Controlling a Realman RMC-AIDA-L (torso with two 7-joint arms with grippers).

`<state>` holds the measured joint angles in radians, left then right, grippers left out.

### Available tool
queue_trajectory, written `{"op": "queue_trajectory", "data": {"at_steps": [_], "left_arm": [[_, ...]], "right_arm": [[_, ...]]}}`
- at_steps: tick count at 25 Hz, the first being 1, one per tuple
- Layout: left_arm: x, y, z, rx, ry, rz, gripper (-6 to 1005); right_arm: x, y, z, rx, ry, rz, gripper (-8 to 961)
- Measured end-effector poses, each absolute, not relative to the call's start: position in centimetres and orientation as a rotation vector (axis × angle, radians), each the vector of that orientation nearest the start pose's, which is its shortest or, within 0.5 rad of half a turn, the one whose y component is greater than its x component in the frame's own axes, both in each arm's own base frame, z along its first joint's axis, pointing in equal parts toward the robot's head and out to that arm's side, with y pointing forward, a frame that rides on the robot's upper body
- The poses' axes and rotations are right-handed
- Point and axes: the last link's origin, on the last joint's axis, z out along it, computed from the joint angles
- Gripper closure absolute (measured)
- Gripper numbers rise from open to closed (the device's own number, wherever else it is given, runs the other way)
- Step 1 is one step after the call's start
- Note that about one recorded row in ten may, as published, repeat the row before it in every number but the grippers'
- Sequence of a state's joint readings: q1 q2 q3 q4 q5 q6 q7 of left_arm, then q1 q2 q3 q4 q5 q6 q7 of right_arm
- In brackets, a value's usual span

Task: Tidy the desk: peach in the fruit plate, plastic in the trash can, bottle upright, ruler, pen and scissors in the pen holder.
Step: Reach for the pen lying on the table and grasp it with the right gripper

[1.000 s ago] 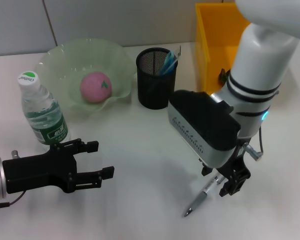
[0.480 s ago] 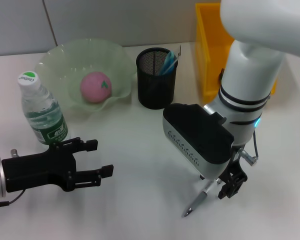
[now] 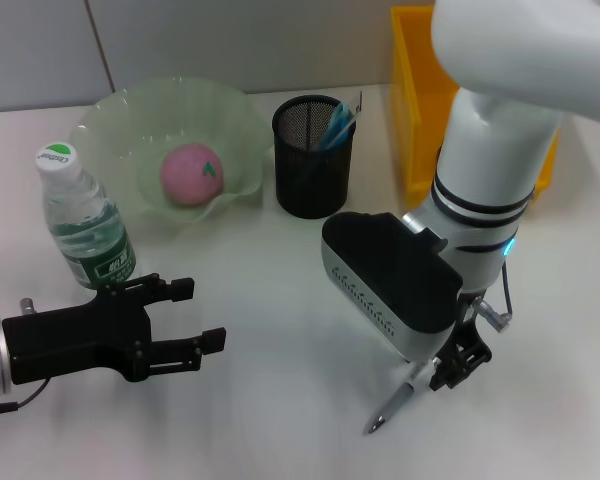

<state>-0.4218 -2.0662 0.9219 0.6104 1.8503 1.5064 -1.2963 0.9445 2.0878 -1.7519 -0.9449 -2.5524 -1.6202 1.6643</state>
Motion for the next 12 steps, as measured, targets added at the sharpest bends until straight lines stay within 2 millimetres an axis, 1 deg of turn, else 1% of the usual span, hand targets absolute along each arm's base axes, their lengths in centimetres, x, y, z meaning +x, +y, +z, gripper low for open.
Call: {"op": "queue_trajectory", "data": {"at_steps": [12], "left_arm": [[-28.05, 29.82, -2.46, -2.780, -0.634, -0.676, 172]], "right_arm": [[15.19, 34.04, -7.96, -3.079, -0.788, -1.234, 597]]}}
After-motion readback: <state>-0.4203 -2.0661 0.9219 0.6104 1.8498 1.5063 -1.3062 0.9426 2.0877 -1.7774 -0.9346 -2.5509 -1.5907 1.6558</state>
